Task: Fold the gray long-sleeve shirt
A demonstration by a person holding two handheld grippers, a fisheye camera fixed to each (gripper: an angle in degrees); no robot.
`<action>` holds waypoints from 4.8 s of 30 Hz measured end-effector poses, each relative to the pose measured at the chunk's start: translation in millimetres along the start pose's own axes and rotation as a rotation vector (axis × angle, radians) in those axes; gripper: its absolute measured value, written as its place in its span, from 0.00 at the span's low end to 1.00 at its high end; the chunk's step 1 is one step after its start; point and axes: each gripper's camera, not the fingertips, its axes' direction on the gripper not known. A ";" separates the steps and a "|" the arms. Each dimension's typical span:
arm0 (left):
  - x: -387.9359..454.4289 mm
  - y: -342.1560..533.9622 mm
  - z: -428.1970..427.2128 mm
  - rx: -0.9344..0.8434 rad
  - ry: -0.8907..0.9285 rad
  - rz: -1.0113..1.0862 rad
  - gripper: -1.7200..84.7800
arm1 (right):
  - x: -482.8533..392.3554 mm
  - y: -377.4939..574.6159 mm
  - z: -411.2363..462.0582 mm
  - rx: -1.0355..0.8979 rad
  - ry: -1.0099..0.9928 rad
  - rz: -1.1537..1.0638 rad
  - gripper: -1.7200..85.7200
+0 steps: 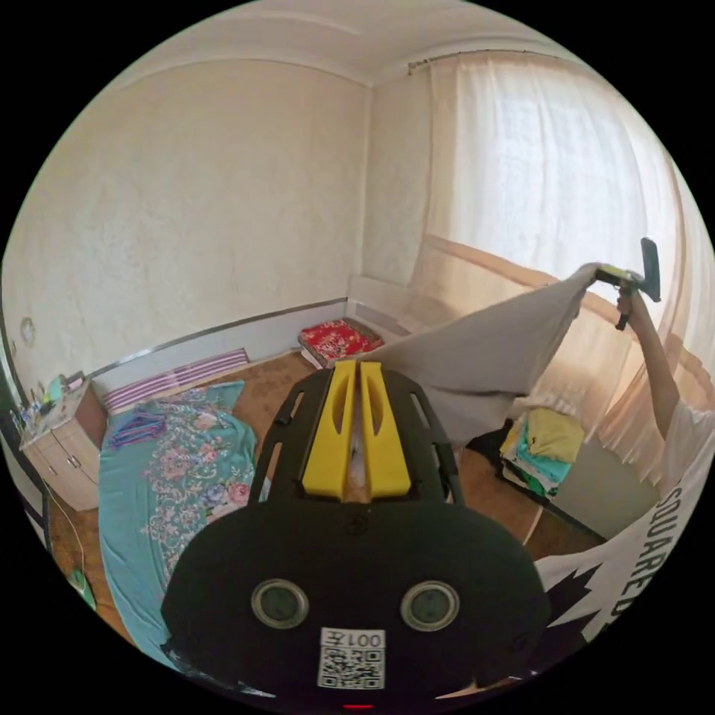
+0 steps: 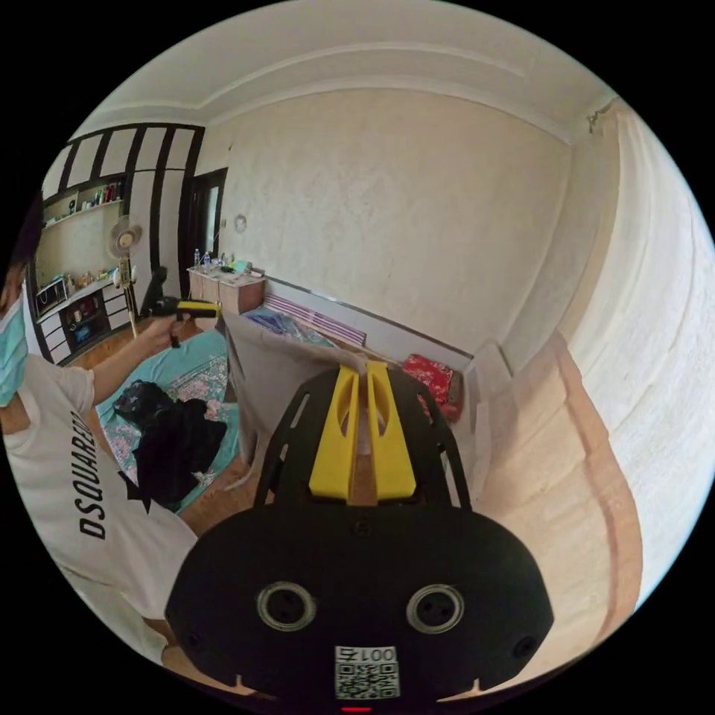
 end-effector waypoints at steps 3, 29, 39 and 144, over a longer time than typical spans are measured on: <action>3.4 -11.0 -25.2 0.021 -0.055 0.070 0.01 | -3.0 32.9 11.0 -0.039 -0.075 0.025 0.03; -2.8 153.5 503.8 -0.665 0.511 -0.197 0.07 | -100.2 473.6 372.7 -0.827 -0.400 0.507 0.07; 28.4 495.8 456.6 -1.019 0.138 -0.768 0.07 | -306.4 484.5 431.0 -0.631 -0.534 -0.326 0.03; 236.8 776.4 402.4 -1.001 -0.144 -0.116 0.01 | -232.4 902.5 306.1 -0.921 -0.388 0.237 0.03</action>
